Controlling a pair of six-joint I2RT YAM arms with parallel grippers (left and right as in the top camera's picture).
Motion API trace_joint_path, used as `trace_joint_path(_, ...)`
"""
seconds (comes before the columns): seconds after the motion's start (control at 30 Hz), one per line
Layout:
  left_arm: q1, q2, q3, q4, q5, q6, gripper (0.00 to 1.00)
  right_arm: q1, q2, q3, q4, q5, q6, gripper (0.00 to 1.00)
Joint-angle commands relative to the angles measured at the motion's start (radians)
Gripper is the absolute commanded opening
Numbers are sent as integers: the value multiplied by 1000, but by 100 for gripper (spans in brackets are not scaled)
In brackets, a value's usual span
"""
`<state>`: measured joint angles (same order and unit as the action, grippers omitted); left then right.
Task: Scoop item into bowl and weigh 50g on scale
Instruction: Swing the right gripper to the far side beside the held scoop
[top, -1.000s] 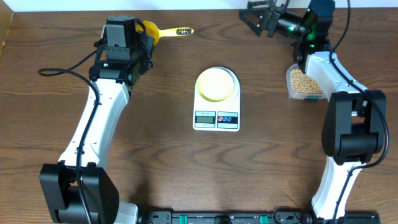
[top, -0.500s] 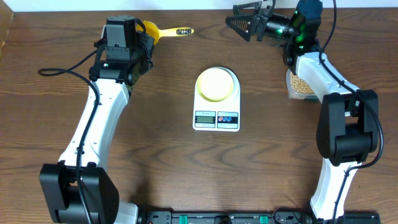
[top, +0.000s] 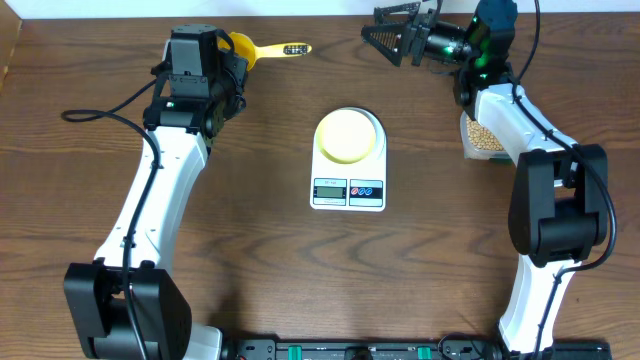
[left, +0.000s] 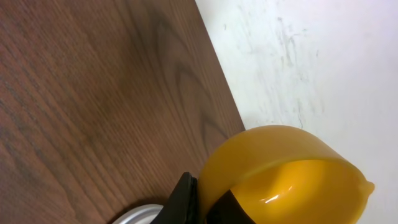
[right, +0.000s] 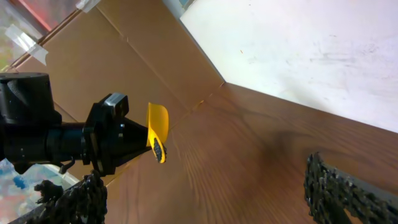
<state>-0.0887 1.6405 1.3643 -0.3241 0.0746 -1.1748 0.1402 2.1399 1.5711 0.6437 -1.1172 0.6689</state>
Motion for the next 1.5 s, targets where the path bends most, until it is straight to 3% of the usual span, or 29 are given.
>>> trace_joint_path(0.0, -1, 9, -5, 5, -16, 10, 8, 8, 6, 19, -1, 12, -20, 99)
trace_joint_path(0.83, 0, 9, -5, 20, -16, 13, 8, -5, 6, 19, -12, 11, -58, 99)
trace_joint_path(1.17, -1, 9, -5, 20, -16, 9, 8, 5, 6, 19, -108, 10, -54, 99)
trace_joint_path(1.33, -1, 9, -5, 19, -16, 14, 8, 8, 6, 19, -108, -32, 101, 99)
trace_joint_path(1.47, -1, 9, -5, 21, -15, 13, 8, 21, 6, 19, -108, -45, 132, 96)
